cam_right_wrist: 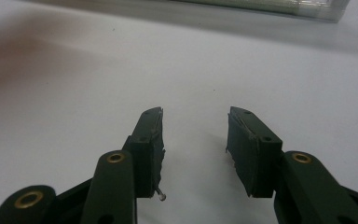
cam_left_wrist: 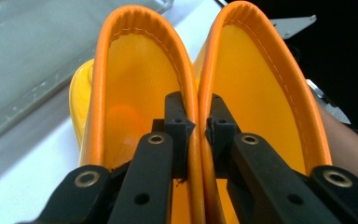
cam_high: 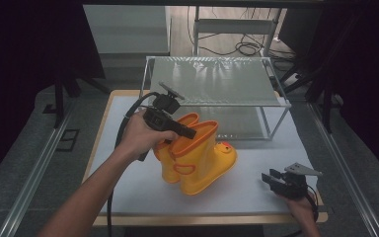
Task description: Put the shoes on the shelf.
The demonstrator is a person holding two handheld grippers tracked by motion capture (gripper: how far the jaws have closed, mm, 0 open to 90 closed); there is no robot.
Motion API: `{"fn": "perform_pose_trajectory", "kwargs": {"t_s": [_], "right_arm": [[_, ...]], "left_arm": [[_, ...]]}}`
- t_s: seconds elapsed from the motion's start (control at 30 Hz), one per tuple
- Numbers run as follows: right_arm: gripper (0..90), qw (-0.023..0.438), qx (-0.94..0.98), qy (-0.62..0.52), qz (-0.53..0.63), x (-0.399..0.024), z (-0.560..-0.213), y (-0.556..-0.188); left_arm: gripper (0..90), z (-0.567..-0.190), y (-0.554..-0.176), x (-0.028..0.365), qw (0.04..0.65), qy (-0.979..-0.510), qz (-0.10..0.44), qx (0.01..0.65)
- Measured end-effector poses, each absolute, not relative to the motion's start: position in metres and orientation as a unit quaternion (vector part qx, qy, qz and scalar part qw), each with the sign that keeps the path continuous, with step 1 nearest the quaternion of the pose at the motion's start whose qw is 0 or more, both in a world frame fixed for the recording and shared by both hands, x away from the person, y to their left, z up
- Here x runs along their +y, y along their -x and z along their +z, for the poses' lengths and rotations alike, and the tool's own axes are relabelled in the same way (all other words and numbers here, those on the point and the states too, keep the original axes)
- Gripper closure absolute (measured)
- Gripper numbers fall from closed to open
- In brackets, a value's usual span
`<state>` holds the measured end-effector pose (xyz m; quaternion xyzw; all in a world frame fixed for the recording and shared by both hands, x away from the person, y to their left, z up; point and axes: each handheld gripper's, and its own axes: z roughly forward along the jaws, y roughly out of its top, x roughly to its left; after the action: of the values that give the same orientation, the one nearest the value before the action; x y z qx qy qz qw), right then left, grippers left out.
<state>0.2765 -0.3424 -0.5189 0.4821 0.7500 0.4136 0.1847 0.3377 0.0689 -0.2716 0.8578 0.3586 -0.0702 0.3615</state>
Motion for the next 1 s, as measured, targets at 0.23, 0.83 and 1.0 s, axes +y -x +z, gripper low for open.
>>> {"fn": "perform_pose_trajectory", "kwargs": {"t_s": [0.23, 0.83, 1.0], "right_arm": [[55.4, 0.187, 0.743, -0.485, 0.422, -0.345, -0.517, -0.276], [49.0, 0.189, 0.745, -0.481, 0.421, -0.345, -0.518, -0.275], [43.2, 0.192, 0.742, -0.487, 0.418, -0.346, -0.518, -0.276]], "left_arm": [[82.0, -0.248, -0.339, 0.057, 0.372, -0.86, -0.066, 0.344], [82.0, -0.216, -0.345, 0.025, 0.382, -0.862, -0.068, 0.326], [82.0, -0.213, -0.347, 0.023, 0.387, -0.861, -0.07, 0.324]]}}
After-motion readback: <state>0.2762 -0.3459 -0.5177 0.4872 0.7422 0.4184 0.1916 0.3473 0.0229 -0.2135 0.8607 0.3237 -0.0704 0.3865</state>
